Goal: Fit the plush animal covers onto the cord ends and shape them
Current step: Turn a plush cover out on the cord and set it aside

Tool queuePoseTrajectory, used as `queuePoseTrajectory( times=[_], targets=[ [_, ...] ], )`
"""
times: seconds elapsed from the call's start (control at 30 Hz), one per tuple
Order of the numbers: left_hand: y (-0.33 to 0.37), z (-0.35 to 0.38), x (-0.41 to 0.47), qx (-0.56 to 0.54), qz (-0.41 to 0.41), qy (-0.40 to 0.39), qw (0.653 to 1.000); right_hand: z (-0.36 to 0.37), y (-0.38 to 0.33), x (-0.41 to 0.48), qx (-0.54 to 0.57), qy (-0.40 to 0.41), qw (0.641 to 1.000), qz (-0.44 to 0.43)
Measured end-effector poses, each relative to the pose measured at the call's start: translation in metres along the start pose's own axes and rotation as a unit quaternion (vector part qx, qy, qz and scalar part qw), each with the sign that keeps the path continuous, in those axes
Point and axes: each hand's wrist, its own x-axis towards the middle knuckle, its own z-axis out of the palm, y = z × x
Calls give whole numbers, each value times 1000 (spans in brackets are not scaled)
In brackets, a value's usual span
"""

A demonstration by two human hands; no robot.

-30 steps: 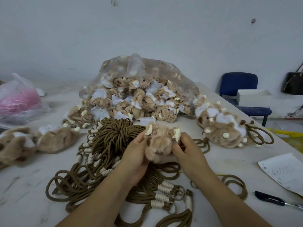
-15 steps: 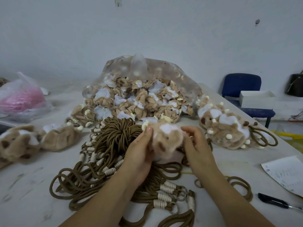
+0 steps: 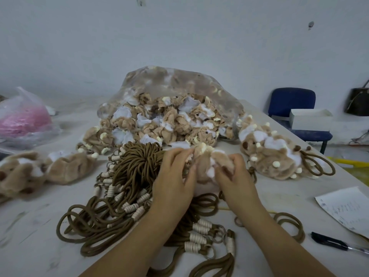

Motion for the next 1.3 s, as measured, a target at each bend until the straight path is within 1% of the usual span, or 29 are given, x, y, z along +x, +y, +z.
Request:
queuePoseTrajectory(
  times=[0.03,0.07,0.13,0.17,0.23,0.3,0.4,0.47,0.53,0.6,0.67,0.8,0.93,1.07,1.13,1.23,1.3],
  targets=[
    [1,1,1,47,63,16,997,0,-2,0,-1,5,1000,-5],
    [2,4,1,82,126,7,989,1,-3,1,-7,5,1000,-10],
    [7,13,-2,131,222,-56,965,3,-5,0,-19,-15,1000,-12],
    [8,17,-5,134,243,-76,958,4,-7,-1,-13,-31,999,-12],
    [3,21,-6,120,233,-82,962,6,-12,-5,0,-58,998,-32],
    [-2,20,-4,109,204,-64,971,8,-15,-8,-17,-65,995,-76],
    [-5,16,0,129,174,-30,976,11,-19,-13,-27,-80,987,-134],
    [-5,14,1,140,155,-29,978,13,-22,-16,-31,-78,983,-164],
    [-6,13,2,156,144,-26,977,14,-24,-19,-41,-60,978,-195],
    [-8,11,3,167,132,-25,977,14,-28,-20,-59,-24,971,-230],
    [-12,12,4,153,122,-31,980,10,-31,-19,-64,9,969,-240],
    [-16,16,1,149,110,-33,982,2,-31,-16,-47,53,975,-213],
    [-15,12,1,131,118,-44,983,-1,-29,-15,-15,67,984,-165],
    [-8,11,3,110,125,-33,986,-6,-28,-12,27,90,990,-109],
    [-8,11,2,115,123,-42,985,-7,-25,-10,51,105,990,-81],
    [-8,11,1,133,127,-64,981,-8,-17,-5,100,123,987,-16],
    [-9,12,1,148,122,-67,979,-8,-10,0,110,133,985,16]
  ],
)
